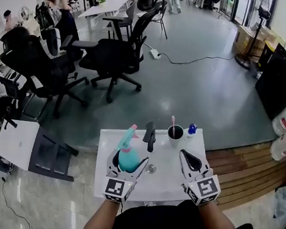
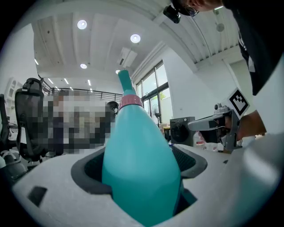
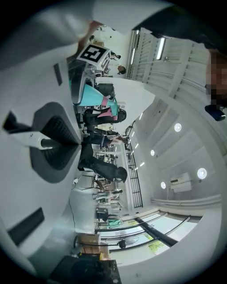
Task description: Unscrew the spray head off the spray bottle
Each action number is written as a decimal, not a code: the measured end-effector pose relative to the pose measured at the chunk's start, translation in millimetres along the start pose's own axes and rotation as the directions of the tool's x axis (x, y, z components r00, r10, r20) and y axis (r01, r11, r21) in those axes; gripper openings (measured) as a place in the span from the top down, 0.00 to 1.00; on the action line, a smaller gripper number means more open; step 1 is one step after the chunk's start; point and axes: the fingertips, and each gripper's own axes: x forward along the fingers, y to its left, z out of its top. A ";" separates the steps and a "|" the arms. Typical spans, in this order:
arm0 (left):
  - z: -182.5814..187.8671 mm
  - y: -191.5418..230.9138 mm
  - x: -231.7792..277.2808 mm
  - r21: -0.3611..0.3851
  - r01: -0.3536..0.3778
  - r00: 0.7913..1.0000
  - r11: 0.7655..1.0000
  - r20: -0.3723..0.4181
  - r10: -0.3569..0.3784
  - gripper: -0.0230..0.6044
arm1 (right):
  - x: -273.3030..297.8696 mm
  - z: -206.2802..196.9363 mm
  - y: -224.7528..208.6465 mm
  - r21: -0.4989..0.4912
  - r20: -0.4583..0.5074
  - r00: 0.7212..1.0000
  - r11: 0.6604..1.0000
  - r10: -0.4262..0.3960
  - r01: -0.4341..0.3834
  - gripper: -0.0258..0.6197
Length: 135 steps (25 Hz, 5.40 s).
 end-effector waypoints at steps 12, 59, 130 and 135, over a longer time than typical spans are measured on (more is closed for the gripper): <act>1.2 -17.2 7.5 0.017 0.036 0.999 0.999 -0.001 -0.036 0.28 | 1.2 2.8 4.3 0.009 0.025 0.999 1.000 0.026 -0.026 0.95; 12.7 -90.9 15.3 0.252 0.118 0.993 0.961 0.003 -0.122 0.28 | 26.0 60.2 104.1 0.212 0.066 0.933 0.908 0.354 -0.360 0.70; 48.1 -83.3 20.6 0.217 0.060 0.997 0.974 0.030 -0.069 0.28 | 14.6 96.9 101.7 0.102 0.170 0.867 0.866 0.469 -0.489 0.75; 45.6 -88.1 20.7 0.193 0.100 0.994 0.976 0.027 -0.107 0.28 | 12.2 98.7 101.5 0.066 0.166 0.863 0.868 0.477 -0.492 0.76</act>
